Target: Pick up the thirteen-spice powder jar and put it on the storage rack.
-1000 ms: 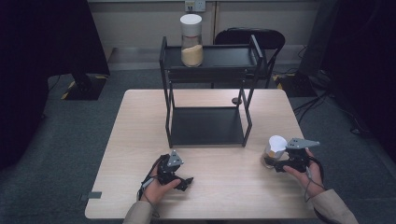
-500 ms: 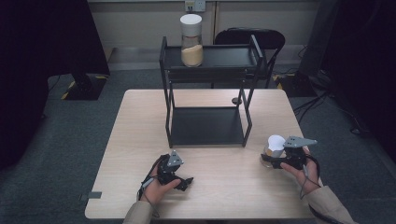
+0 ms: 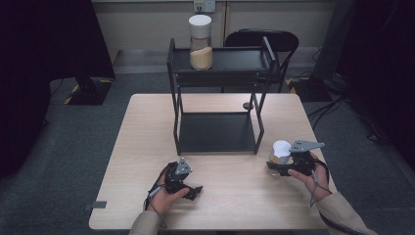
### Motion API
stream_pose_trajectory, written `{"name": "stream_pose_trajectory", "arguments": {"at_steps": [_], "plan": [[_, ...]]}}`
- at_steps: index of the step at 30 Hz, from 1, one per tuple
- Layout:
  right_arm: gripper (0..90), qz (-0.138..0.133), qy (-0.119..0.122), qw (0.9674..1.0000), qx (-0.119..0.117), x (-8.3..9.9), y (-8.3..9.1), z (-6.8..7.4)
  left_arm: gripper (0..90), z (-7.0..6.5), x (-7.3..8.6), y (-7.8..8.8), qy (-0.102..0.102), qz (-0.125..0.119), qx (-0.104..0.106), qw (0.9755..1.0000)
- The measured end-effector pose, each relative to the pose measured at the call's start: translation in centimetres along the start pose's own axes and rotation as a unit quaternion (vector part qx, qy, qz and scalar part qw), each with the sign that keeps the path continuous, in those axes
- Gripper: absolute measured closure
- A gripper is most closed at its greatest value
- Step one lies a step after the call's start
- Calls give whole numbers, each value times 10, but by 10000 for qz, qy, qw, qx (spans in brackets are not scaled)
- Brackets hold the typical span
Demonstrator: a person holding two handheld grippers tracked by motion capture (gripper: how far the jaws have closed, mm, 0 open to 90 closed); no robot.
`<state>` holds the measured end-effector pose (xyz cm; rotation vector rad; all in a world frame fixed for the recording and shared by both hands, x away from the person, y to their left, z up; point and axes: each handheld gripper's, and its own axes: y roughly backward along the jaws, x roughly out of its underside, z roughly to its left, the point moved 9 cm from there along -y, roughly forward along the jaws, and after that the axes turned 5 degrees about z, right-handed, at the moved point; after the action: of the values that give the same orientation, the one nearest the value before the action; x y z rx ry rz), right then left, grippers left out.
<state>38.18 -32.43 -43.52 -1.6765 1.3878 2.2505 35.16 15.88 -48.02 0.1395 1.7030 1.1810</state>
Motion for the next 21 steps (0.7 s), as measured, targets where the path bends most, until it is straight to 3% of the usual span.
{"name": "stream_pose_trajectory", "arguments": {"at_steps": [21], "plan": [[300,99,291,9989,-350,-49,-9,21,0,0,0,0,-1,2,0,10000]]}}
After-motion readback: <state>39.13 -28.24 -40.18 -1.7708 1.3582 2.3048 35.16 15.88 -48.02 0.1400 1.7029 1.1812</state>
